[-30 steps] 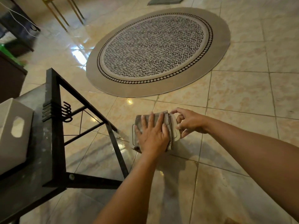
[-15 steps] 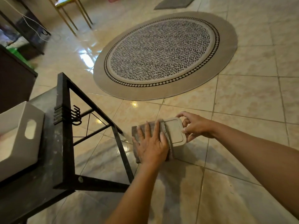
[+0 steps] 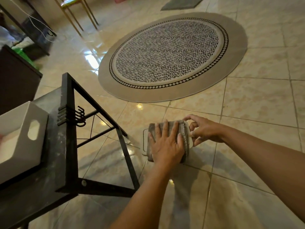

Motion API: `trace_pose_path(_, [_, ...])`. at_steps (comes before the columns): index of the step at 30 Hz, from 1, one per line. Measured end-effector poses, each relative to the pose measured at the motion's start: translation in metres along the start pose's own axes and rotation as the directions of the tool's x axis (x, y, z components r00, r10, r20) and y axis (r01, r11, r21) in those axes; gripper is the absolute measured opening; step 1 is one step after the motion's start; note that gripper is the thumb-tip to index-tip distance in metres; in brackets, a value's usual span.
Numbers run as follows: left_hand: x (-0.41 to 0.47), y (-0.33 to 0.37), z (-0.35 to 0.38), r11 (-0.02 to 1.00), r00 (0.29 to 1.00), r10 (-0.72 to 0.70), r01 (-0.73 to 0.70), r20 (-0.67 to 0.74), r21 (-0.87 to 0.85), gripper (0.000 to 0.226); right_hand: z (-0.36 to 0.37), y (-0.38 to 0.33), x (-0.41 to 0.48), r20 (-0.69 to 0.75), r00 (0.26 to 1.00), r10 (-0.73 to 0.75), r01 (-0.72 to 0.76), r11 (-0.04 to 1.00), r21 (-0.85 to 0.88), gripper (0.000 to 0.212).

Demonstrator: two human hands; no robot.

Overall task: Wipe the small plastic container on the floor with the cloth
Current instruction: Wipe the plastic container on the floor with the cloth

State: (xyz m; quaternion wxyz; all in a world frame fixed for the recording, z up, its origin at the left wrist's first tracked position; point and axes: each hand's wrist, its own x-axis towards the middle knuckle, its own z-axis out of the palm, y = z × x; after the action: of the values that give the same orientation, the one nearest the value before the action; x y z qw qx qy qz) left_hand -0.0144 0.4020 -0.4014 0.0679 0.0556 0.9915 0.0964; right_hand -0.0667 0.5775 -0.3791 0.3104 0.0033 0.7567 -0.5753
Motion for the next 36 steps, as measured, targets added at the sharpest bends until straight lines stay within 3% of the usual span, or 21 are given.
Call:
trace_pose_path(2, [0.017, -0.012, -0.007, 1.000, 1.000, -0.020, 0.020, 0.010, 0.006, 0.058, 0.002, 0.000, -0.001, -0.025, 1.000, 0.002, -0.001, 1.000, 0.007, 0.057])
trace_pose_path(6, [0.006, -0.043, -0.011, 0.976, 0.977, -0.212, 0.212, 0.002, -0.058, 0.060, 0.003, -0.001, 0.000, -0.033, 0.999, 0.007, -0.007, 1.000, -0.010, 0.058])
trace_pose_path(12, [0.005, -0.009, 0.001, 1.000, 1.000, 0.025, -0.025, -0.006, 0.003, 0.057, 0.000, -0.001, 0.002, -0.009, 1.000, -0.011, 0.011, 1.000, -0.005, 0.055])
trace_pose_path(17, [0.016, -0.058, 0.001, 0.980, 0.980, -0.197, 0.197, -0.034, -0.003, 0.062, 0.003, 0.000, 0.005, -0.039, 0.999, 0.004, -0.004, 1.000, -0.007, 0.059])
trace_pose_path(19, [-0.005, -0.042, 0.001, 0.987, 0.987, -0.157, 0.156, -0.027, -0.031, 0.060, 0.001, 0.000, 0.007, -0.030, 1.000, 0.006, -0.006, 1.000, -0.017, 0.060])
trace_pose_path(22, [-0.009, -0.010, 0.001, 1.000, 1.000, 0.015, -0.015, -0.007, -0.006, 0.058, -0.001, -0.001, 0.008, -0.006, 1.000, 0.008, -0.008, 1.000, -0.009, 0.060])
trace_pose_path(24, [0.009, -0.013, -0.004, 0.999, 0.999, 0.036, -0.036, 0.002, -0.002, 0.058, 0.001, -0.001, 0.007, -0.018, 1.000, 0.006, -0.006, 1.000, -0.006, 0.060])
trace_pose_path(29, [0.017, -0.048, -0.016, 0.979, 0.978, -0.203, 0.204, 0.039, -0.017, 0.059, 0.002, -0.003, 0.006, -0.036, 0.999, 0.021, -0.021, 1.000, -0.012, 0.061])
trace_pose_path(36, [-0.005, 0.002, 0.012, 0.996, 0.995, 0.085, -0.082, -0.057, 0.042, 0.055, 0.003, -0.005, 0.004, -0.011, 1.000, 0.027, -0.027, 1.000, 0.003, 0.064])
